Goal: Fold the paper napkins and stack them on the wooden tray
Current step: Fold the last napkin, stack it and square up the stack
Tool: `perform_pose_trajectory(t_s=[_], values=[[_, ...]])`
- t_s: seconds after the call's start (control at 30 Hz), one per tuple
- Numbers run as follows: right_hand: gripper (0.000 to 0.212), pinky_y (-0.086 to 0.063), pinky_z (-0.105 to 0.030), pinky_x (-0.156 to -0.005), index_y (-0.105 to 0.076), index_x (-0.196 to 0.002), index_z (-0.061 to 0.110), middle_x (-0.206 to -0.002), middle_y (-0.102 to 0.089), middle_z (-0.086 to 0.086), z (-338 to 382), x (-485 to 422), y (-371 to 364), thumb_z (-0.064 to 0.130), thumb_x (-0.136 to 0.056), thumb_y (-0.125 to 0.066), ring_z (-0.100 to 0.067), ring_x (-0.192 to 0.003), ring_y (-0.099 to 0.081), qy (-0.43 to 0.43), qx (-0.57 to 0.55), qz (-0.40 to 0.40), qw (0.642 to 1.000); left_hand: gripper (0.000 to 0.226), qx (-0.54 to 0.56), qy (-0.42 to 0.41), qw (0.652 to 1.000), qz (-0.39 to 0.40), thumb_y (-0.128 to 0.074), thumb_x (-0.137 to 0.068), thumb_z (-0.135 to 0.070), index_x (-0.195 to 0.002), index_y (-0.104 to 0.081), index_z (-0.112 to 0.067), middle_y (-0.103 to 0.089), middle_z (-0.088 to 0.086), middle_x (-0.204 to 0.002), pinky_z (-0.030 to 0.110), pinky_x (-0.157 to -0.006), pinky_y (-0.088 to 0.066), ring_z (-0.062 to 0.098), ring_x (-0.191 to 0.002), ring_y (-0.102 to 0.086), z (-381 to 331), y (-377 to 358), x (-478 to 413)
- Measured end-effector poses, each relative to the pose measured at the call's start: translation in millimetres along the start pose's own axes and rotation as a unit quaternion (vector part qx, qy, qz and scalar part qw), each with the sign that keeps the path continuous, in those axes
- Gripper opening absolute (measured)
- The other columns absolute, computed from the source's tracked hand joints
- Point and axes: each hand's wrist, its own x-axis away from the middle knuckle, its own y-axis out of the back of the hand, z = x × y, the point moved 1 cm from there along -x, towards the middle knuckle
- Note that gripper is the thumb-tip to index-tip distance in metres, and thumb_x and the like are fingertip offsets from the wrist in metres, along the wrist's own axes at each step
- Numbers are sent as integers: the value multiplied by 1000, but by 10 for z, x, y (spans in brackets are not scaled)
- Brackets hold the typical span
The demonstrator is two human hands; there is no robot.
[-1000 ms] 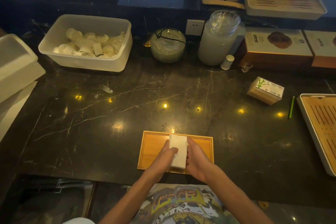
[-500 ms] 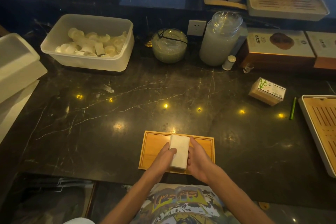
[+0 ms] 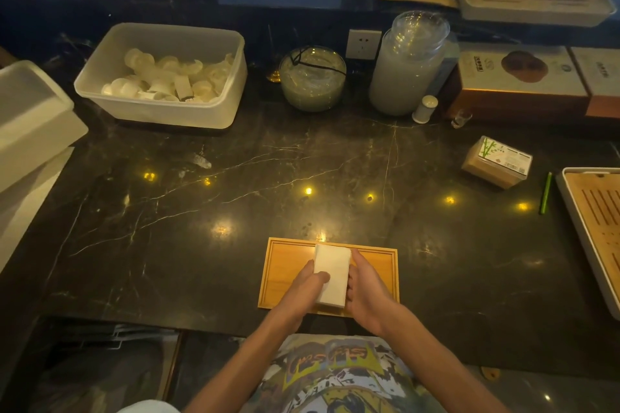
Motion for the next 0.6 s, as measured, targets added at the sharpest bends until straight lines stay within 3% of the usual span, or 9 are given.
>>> perform_pose_trajectory(t_s=[0.13, 0.2, 0.23, 0.27, 0.3, 0.37, 0.43, 0.6], values=[[59, -54, -39, -83, -41, -149, 12, -129, -63, -12, 40, -25, 86, 51, -106, -30, -27, -114, -61, -12, -5, 2, 1000, 38, -27, -4, 999, -17, -44, -102, -25, -141, -42, -24, -57, -2, -128, 30, -80, -49, 9, -104, -55, -25, 49, 3], [54, -51, -36, -93, -40, -150, 8, -136, -60, -12, 68, -4, 209, 41, -107, -39, -26, -120, -60, 21, 55, -42, 997, 41, -75, -26, 991, -109, -43, -104, -26, -145, -42, -22, -56, 0, -135, 32, -86, -48, 9, -103, -55, -48, 197, 16], [48, -52, -32, -89, -46, -146, 9, -131, -63, -10, 79, 22, 302, 36, -106, -44, -23, -116, -63, 66, 145, -83, 984, 41, -103, -39, 980, -168, -44, -104, -26, -145, -43, -21, -58, 0, -133, 31, -85, -48, 10, -101, -57, -51, 295, 25], [41, -53, -25, -81, -53, -141, 12, -123, -66, -5, 93, 46, 424, 31, -105, -49, -15, -104, -66, 131, 261, -145, 945, 40, -134, -53, 964, -222, -46, -104, -24, -143, -47, -21, -61, 1, -129, 31, -84, -50, 12, -101, -59, -46, 394, 38], [36, -51, -20, -75, -57, -137, 15, -118, -65, -2, 106, 70, 553, 27, -103, -52, -7, -93, -63, 201, 371, -213, 881, 37, -171, -65, 946, -266, -48, -103, -22, -140, -50, -19, -61, 3, -127, 31, -86, -51, 14, -105, -59, -28, 488, 50], [34, -50, -23, -81, -58, -133, 12, -122, -63, -6, 129, 120, 758, 21, -100, -58, -8, -96, -60, 273, 463, -307, 785, 35, -254, -68, 911, -318, -55, -99, -21, -133, -53, -14, -58, 8, -129, 35, -93, -47, 21, -116, -54, 49, 649, 53], [39, -51, -34, -90, -55, -135, 7, -127, -62, -12, 136, 101, 940, 20, -98, -61, -20, -109, -61, 261, 495, -339, 756, 39, -302, -41, 897, -320, -58, -97, -23, -133, -50, -11, -55, 12, -131, 41, -99, -46, 27, -121, -50, 150, 756, 29], [46, -47, -29, -80, -46, -146, 14, -116, -59, -1, 70, 18, 1039, 21, -101, -56, -14, -99, -56, 152, 401, -217, 877, 37, -260, 9, 935, -240, -57, -98, -20, -132, -51, -8, -51, 14, -134, 42, -99, -50, 28, -119, -54, 291, 753, -38]])
